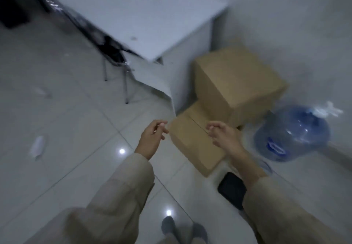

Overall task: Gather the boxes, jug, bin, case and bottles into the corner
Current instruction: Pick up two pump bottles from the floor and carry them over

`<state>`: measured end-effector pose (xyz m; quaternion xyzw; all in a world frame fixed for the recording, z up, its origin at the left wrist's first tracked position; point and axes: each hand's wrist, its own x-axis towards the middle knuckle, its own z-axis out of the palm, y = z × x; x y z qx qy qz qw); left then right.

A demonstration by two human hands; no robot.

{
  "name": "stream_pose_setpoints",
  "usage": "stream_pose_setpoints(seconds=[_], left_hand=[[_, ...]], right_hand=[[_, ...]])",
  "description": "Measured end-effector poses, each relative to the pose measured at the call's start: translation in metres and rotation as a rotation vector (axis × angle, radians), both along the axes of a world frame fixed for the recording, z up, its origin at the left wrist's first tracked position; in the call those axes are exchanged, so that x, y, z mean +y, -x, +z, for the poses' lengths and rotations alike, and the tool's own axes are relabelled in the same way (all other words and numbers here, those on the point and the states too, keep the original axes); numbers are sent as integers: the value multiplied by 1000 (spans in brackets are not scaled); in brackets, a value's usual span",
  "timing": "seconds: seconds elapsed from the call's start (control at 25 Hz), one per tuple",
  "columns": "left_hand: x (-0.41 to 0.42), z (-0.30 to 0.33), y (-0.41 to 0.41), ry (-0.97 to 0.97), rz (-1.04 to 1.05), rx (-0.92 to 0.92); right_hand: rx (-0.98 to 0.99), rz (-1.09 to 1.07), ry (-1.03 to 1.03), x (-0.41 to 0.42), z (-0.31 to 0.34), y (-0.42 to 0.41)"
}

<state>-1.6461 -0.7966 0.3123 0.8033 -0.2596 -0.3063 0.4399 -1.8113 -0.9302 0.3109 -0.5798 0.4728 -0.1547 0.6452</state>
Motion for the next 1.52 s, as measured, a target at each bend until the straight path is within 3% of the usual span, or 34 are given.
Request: stream_pose_setpoints(seconds=[0.24,0.48,0.8,1.08,1.32,1.52], left_hand=[[121,93,-82,136,345,-149],[308,109,-157,90,726,-228],[501,106,-246,28,890,-215],[531,101,-348,91,872,-168],[507,89,-478,98,921,-175],[471,83,-599,124,1071,-173]], right_hand=[[-144,411,222,64,108,-145],[-191,875,157,204,131,-272],[-152,1007,8,391,113,-407],[-171,957,-47,442,108,-529],[-187,802,-87,417,95,-671],[-170,897,-18,375,104,-805]])
